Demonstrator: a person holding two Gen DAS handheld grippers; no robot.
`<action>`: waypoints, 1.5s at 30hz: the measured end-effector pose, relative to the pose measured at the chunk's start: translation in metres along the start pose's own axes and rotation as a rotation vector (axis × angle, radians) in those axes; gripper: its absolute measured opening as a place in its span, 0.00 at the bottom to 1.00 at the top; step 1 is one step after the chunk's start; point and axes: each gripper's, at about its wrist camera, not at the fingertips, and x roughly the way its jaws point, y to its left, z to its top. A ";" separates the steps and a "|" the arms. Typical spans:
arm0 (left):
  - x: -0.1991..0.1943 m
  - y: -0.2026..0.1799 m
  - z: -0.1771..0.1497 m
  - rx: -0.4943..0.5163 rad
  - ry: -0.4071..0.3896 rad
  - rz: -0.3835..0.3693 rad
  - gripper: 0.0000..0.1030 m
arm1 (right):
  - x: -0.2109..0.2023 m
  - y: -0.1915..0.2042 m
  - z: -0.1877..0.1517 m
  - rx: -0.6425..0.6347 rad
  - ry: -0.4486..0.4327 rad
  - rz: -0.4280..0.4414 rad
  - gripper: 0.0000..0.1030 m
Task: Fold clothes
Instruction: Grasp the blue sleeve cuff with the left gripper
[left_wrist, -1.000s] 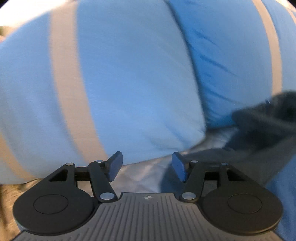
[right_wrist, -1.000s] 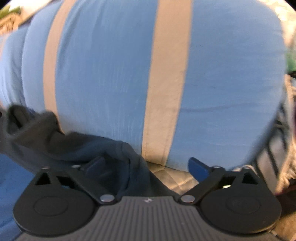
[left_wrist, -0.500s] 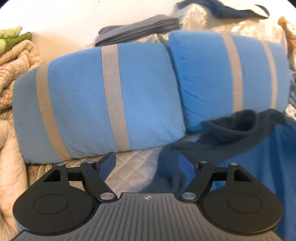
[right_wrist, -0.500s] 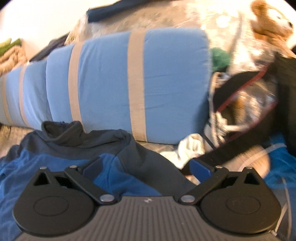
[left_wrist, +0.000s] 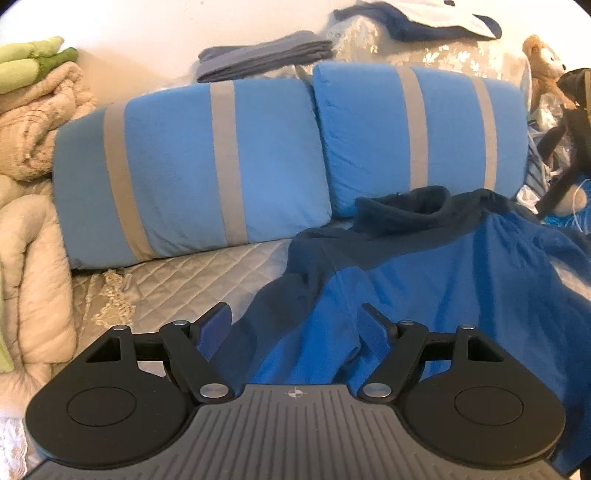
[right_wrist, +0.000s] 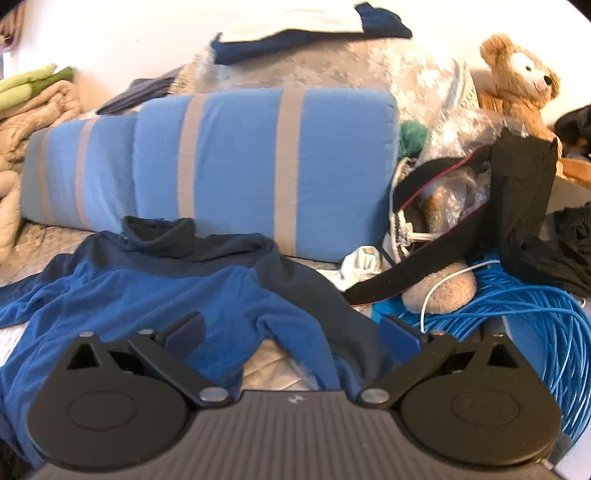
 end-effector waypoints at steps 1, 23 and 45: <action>-0.003 0.002 -0.001 -0.008 -0.005 0.003 0.70 | -0.004 0.004 0.000 -0.008 -0.005 0.003 1.00; -0.060 0.199 -0.191 -0.979 -0.282 -0.038 0.70 | -0.043 0.106 0.032 -0.119 -0.103 0.152 1.00; 0.017 0.248 -0.388 -1.471 -0.365 -0.086 0.63 | 0.002 0.193 0.024 -0.258 0.004 0.230 1.00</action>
